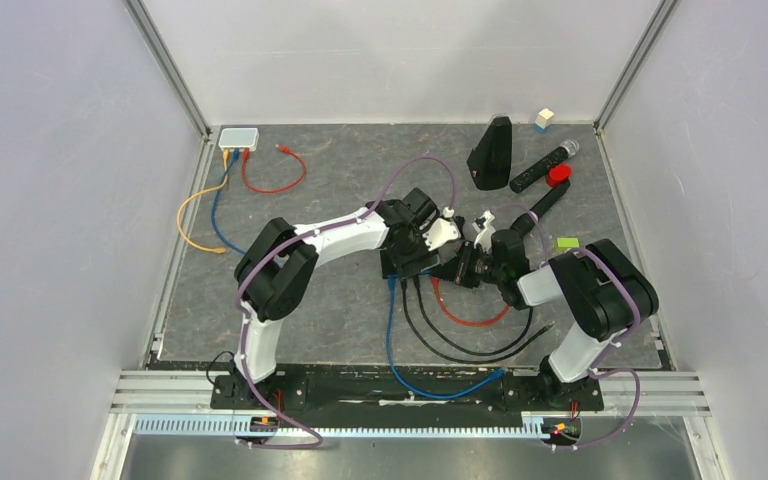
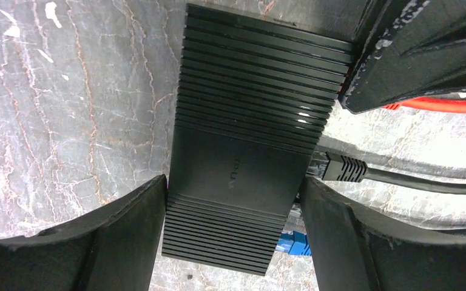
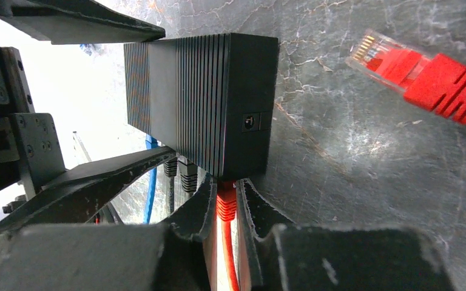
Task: Pull the plug from the switch port
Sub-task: Pull the connector from the switch port.
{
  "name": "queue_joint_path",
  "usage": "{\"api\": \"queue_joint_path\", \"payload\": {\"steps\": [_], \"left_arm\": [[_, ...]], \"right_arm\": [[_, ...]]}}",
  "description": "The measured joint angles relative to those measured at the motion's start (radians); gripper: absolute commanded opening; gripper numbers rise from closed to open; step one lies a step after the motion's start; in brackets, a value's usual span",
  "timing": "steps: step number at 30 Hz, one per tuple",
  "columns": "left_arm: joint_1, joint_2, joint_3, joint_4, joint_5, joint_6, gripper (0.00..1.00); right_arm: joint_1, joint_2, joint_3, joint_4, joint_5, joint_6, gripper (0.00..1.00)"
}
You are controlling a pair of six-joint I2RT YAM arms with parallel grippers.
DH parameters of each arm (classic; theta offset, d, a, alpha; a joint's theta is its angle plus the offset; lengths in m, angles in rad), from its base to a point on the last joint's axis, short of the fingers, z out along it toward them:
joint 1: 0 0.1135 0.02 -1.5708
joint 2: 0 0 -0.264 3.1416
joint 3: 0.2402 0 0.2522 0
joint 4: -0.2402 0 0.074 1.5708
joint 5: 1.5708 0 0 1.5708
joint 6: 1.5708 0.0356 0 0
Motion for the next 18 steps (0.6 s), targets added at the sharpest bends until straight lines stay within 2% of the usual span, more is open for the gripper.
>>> {"api": "queue_joint_path", "payload": {"steps": [4, 9, 14, 18], "left_arm": [[0.003, 0.031, 0.031, -0.032, 0.005, 0.009, 0.85], [0.007, 0.047, 0.057, -0.061, 0.023, 0.014, 0.74], [0.01, 0.048, 0.06, -0.062, 0.032, 0.02, 0.41], [0.016, 0.048, 0.06, -0.063, 0.047, 0.02, 0.22]], "right_arm": [[-0.002, 0.006, -0.005, 0.016, -0.006, 0.008, 0.0], [-0.003, 0.007, -0.01, 0.027, -0.005, 0.011, 0.0], [-0.003, 0.007, -0.014, 0.033, -0.005, 0.013, 0.0], [-0.003, 0.005, -0.016, 0.033, -0.005, 0.013, 0.0]]}}
